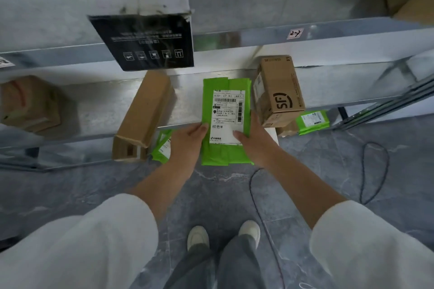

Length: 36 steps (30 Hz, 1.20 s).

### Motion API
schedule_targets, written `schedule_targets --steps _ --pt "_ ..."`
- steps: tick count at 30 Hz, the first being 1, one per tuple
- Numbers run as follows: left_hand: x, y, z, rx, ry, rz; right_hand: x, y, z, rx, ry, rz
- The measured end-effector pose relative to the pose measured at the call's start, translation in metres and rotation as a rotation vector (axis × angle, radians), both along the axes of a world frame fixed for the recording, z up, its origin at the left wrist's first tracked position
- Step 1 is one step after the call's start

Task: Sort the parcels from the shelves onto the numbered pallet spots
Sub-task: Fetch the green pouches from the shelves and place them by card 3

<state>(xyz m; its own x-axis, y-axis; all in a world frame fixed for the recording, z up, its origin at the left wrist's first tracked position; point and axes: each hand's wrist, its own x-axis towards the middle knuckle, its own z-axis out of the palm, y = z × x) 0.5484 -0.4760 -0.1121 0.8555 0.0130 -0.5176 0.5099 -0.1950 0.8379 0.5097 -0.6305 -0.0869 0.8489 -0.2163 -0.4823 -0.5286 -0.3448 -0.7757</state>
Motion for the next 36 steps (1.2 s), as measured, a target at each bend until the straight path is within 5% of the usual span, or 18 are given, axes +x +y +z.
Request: schedule_targets --steps 6,13,23,36 --pt "-0.032 -0.011 0.079 -0.041 -0.086 -0.04 -0.05 -0.01 0.076 0.003 -0.122 -0.053" --pt "-0.096 -0.027 0.153 -0.148 -0.053 -0.051 -0.126 -0.028 0.141 -0.229 -0.196 -0.09" --pt "-0.234 -0.037 0.278 -0.221 -0.319 -0.016 -0.26 -0.037 0.257 -0.279 -0.455 -0.057" --pt "-0.347 0.085 0.389 -0.256 -0.605 0.092 -0.347 0.075 0.374 -0.35 -0.654 0.093"
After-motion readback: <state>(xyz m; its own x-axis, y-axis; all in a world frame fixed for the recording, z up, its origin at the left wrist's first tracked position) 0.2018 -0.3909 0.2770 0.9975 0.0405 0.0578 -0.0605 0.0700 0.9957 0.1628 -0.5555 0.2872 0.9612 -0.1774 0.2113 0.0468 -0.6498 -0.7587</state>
